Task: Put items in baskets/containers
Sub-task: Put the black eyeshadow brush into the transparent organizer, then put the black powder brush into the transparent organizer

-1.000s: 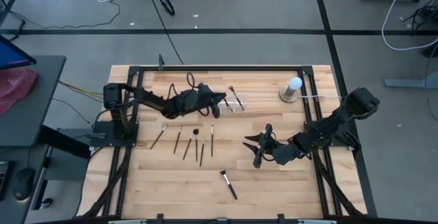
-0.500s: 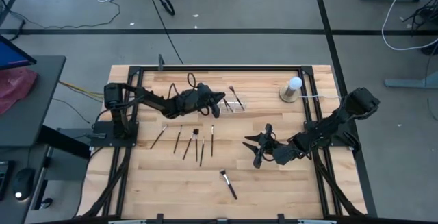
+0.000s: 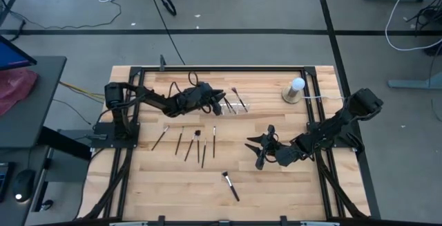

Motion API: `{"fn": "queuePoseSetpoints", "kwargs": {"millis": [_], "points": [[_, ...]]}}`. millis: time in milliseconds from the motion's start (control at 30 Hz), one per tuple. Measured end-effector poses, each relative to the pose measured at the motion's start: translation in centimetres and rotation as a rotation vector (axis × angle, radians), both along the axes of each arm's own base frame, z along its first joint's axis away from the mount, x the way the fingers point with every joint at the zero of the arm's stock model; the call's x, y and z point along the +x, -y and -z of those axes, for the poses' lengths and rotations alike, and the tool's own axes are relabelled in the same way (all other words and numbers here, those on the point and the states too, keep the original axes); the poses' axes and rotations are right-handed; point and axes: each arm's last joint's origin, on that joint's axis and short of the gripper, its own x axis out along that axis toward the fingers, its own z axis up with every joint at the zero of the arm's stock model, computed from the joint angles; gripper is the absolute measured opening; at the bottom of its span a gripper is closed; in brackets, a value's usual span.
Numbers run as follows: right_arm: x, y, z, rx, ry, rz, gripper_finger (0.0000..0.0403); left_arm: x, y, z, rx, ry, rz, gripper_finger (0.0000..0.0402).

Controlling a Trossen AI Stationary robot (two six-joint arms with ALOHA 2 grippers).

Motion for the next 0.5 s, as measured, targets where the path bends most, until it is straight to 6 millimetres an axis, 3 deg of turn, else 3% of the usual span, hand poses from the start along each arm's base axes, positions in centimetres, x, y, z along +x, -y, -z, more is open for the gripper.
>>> {"fn": "queuePoseSetpoints", "kwargs": {"millis": [233,500], "points": [[0.0,0.0,0.0,0.000,0.000,0.000,0.0117,-0.1,0.2,-1.4,0.070,0.008,0.055,0.0152],[0.0,0.0,0.0,0.004,0.002,0.001,0.0117,-1.0,0.6,-4.2,0.103,-0.010,0.080,0.0141]]}}
